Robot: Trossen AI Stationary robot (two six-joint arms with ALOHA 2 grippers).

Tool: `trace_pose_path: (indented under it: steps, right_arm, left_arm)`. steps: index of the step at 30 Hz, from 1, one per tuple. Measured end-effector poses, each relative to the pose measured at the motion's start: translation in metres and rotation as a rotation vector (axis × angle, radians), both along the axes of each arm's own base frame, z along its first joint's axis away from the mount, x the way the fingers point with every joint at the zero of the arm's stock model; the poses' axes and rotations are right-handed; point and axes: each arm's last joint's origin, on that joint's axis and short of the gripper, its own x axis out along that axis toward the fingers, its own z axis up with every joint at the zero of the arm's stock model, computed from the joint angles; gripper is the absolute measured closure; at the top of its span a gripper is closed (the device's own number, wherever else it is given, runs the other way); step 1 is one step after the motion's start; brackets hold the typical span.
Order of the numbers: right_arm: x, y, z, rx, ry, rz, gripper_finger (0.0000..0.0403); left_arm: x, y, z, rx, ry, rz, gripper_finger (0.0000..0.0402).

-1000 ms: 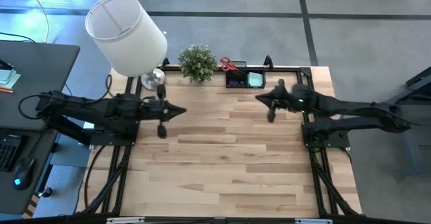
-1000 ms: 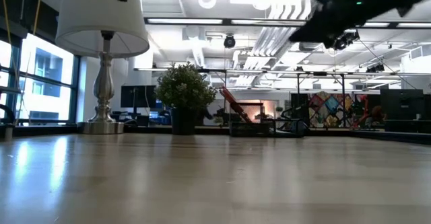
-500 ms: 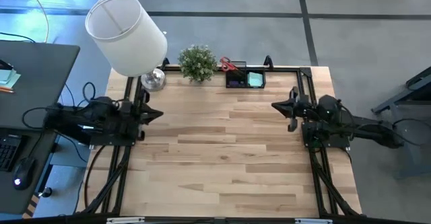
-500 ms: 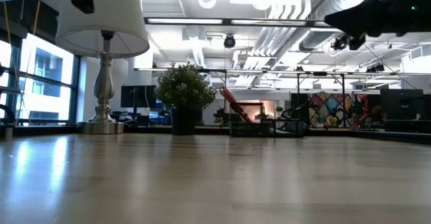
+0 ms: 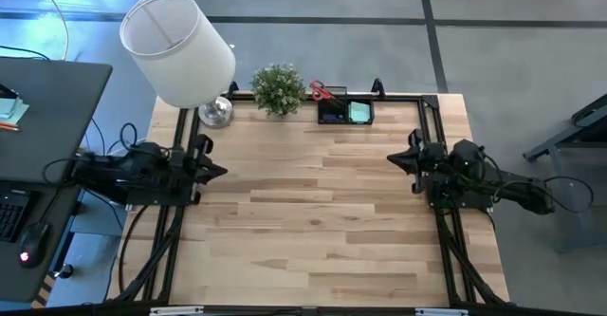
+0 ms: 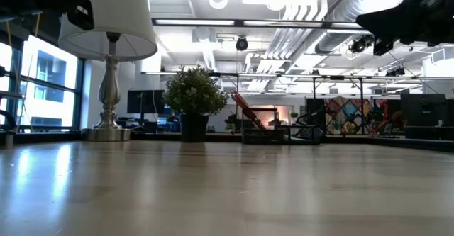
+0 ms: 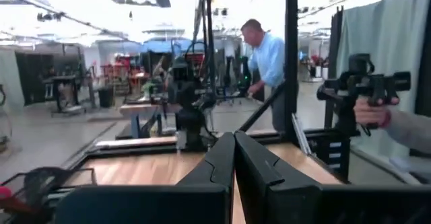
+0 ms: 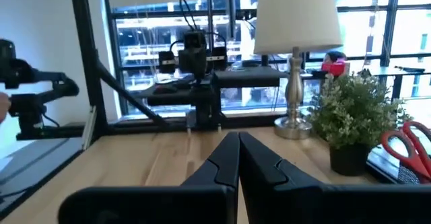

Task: Pick and place office supplies into organizer
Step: Return to Home Position

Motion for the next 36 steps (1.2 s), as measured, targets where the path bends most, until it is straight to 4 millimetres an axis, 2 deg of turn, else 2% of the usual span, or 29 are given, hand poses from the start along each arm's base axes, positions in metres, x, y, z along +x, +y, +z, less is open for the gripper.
trace_pose_path:
  steps: [7, 12, 14, 19, 22, 28, 36]
  right_arm:
    - [0.007, -0.002, -0.029, 0.020, 0.083, -0.025, 0.0402]
    - [0.007, -0.002, -0.028, 0.017, 0.073, -0.027, 0.0402]
    - [0.007, -0.003, -0.028, 0.024, 0.079, -0.057, 0.0402]
    - [0.008, -0.005, -0.032, 0.015, 0.117, -0.103, 0.0402]
    - [0.008, -0.005, -0.032, -0.033, 0.129, -0.105, 0.0402]
    - [0.008, -0.005, -0.032, 0.058, 0.114, -0.083, 0.0393]
    - [0.008, -0.005, -0.032, 0.069, 0.114, -0.082, 0.0400]
  left_arm:
    - [0.010, 0.000, -0.032, 0.006, 0.007, -0.007, 0.0401]
    - [0.012, -0.001, -0.044, -0.064, 0.091, -0.036, 0.0401]
    - [0.013, 0.001, -0.047, -0.080, 0.121, 0.003, 0.0401]
    - [0.012, 0.007, -0.048, -0.106, 0.123, 0.218, 0.0401]
    - [0.011, 0.009, -0.048, -0.113, 0.119, 0.279, 0.0401]
    - [0.011, 0.009, -0.048, -0.114, 0.119, 0.287, 0.0401]
    - [0.011, 0.009, -0.048, -0.115, 0.119, 0.287, 0.0401]
